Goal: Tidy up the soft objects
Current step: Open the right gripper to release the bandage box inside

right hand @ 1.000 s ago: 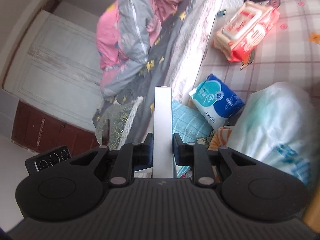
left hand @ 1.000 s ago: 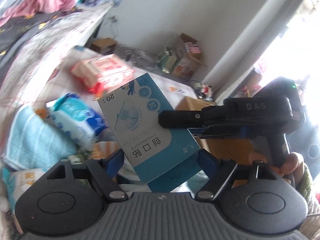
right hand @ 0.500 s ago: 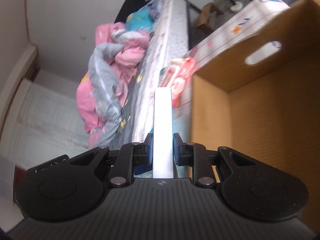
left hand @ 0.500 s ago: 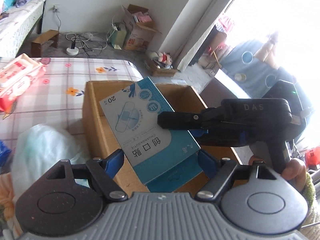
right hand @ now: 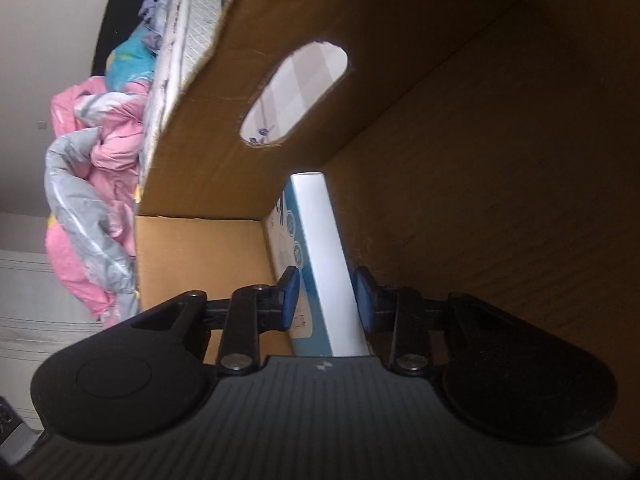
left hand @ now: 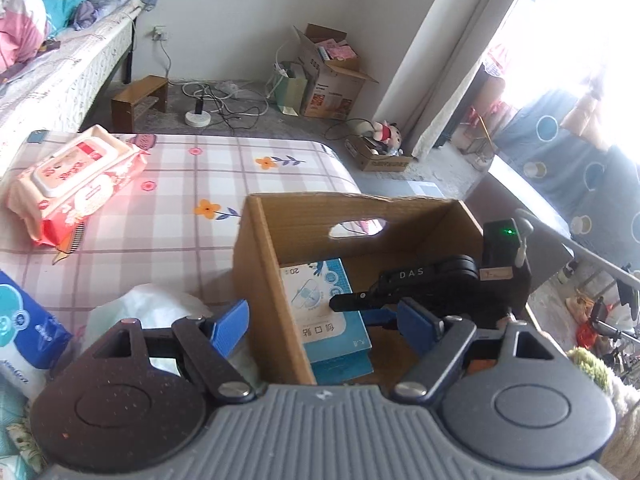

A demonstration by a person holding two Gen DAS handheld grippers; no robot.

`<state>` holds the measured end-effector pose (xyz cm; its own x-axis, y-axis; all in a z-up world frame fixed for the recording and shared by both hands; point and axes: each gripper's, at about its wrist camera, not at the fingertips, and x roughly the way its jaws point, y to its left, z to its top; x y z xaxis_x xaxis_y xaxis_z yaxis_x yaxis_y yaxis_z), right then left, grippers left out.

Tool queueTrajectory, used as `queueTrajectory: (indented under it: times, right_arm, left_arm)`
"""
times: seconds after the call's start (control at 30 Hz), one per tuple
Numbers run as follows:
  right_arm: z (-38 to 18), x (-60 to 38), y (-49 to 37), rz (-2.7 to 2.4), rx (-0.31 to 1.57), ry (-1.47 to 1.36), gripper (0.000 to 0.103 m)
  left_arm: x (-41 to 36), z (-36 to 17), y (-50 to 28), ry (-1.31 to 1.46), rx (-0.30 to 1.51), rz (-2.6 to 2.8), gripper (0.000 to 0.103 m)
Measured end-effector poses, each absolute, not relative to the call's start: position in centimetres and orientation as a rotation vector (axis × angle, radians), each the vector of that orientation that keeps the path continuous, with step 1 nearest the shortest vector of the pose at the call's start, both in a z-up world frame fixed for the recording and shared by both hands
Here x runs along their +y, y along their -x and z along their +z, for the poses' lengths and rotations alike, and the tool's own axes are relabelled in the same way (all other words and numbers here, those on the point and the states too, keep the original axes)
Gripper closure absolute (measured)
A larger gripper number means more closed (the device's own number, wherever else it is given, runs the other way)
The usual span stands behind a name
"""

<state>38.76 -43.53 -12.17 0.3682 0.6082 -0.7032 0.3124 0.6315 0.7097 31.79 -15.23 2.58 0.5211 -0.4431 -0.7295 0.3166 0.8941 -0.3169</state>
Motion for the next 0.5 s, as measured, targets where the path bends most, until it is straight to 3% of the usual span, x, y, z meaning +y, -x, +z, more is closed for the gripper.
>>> queueTrajectory:
  times: [0.3, 0.37, 0.5]
  right_arm:
    - [-12.9, -38.8, -41.4, 0.29, 1.23, -0.795, 0.069]
    - [-12.8, -38.1, -41.4, 0.299, 1.23, -0.764, 0.059]
    - [-12.2, -36.4, -41.5, 0.281, 1.22, -0.701, 0.029]
  left_arm:
    - [-12.0, 3.2, -29.4, 0.159, 0.896, -0.408, 0.018]
    - [-11.1, 3.4, -28.6, 0.166, 0.883, -0.399, 0.016]
    - [-9.4, 3.7, -26.9, 0.159, 0.848, -0.364, 0.014]
